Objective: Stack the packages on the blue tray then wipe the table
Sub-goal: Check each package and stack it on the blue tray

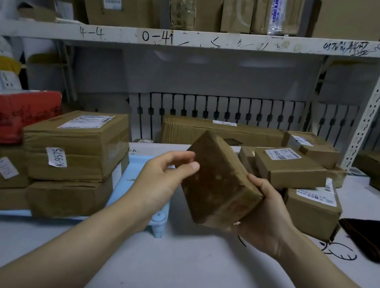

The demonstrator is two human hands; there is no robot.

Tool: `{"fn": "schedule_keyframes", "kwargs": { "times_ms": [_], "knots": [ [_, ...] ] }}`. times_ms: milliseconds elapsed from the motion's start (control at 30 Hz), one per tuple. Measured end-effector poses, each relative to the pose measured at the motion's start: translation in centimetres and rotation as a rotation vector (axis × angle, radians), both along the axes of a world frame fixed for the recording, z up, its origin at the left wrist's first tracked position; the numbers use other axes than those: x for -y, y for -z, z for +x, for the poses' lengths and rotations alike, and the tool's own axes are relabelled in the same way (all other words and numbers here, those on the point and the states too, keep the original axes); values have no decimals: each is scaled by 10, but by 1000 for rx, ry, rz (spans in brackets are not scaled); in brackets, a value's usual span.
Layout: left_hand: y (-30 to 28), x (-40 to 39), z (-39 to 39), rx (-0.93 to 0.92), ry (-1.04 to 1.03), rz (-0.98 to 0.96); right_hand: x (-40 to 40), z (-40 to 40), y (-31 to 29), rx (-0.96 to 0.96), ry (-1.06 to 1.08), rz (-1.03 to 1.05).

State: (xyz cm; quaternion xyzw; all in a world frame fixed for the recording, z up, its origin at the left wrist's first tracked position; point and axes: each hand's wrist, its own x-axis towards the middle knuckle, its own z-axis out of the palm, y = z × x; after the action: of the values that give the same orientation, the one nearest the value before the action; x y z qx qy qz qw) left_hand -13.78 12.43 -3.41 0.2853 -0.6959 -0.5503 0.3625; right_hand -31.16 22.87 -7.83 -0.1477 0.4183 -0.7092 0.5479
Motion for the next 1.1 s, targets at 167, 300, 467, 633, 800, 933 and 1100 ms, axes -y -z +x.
{"fn": "schedule_keyframes", "kwargs": {
  "times_ms": [167,300,467,633,800,933,1100],
  "knots": [
    [6,1,0,57,-126,56,-3,-2,6,96,-100,-115],
    [9,2,0,2,-33,188,-3,-2,7,106,-122,-132],
    [4,0,-2,-68,-9,227,-2,-5,13,77,-121,-114],
    [3,-4,-3,-96,-14,222,-4,-7,12,81,-114,-134],
    [1,-5,-5,-101,-13,220,-6,-6,12,92,-100,-138],
    [4,-4,-7,-102,-88,183,-6,-4,11,87,-96,-137],
    [5,-7,-7,49,-181,-16,2,0,2,-52,29,-110]
  ]
}}
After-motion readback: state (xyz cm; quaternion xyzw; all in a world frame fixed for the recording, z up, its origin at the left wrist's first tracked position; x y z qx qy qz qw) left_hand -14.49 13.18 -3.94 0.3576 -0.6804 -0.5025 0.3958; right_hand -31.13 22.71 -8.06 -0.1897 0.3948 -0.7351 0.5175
